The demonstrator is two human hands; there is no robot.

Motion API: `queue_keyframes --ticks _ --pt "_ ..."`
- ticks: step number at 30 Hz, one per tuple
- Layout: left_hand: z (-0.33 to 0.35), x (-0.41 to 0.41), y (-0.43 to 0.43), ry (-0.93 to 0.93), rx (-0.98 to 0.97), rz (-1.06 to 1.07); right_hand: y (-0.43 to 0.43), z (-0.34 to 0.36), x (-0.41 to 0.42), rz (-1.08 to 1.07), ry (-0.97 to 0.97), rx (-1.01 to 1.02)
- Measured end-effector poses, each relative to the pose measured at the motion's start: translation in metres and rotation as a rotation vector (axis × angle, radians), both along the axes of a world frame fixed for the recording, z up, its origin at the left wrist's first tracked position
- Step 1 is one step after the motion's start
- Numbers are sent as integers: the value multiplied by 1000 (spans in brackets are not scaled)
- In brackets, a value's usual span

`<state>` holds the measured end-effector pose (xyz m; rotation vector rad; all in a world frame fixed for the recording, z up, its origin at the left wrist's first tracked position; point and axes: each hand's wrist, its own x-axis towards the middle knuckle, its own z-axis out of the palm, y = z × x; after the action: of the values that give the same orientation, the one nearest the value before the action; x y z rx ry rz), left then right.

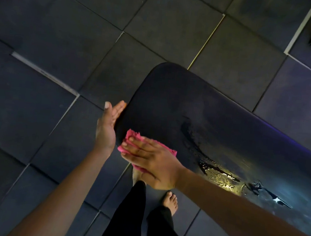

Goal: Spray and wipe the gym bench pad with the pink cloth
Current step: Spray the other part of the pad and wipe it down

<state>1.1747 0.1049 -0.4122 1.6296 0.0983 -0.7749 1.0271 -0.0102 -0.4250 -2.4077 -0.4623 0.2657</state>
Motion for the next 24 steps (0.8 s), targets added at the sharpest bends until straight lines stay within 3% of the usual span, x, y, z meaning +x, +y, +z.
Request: queue_keyframes --ticks 3,5,8,10,13,15,21,24 --pt "9 -28 2 -161 125 -29 2 8 -22 -53 16 150" --pt "13 -51 1 -248 192 -15 -5 18 -35 -207 95 363" --pt "16 -87 1 -369 255 -33 -30 47 -55 -711 302 853" --pt "16 -108 0 -456 302 -145 -57 58 -60 -1050 336 1033" --pt "12 -136 -4 -569 333 -329 -106 61 -59 -1197 127 787" --pt "8 -147 -8 -580 345 -373 -135 54 -45 -1205 89 668" --pt "1 -168 -19 -530 337 -211 -146 8 11 -819 75 -83" --pt "-6 -170 -18 -556 347 -193 -133 3 5 -689 41 -163"
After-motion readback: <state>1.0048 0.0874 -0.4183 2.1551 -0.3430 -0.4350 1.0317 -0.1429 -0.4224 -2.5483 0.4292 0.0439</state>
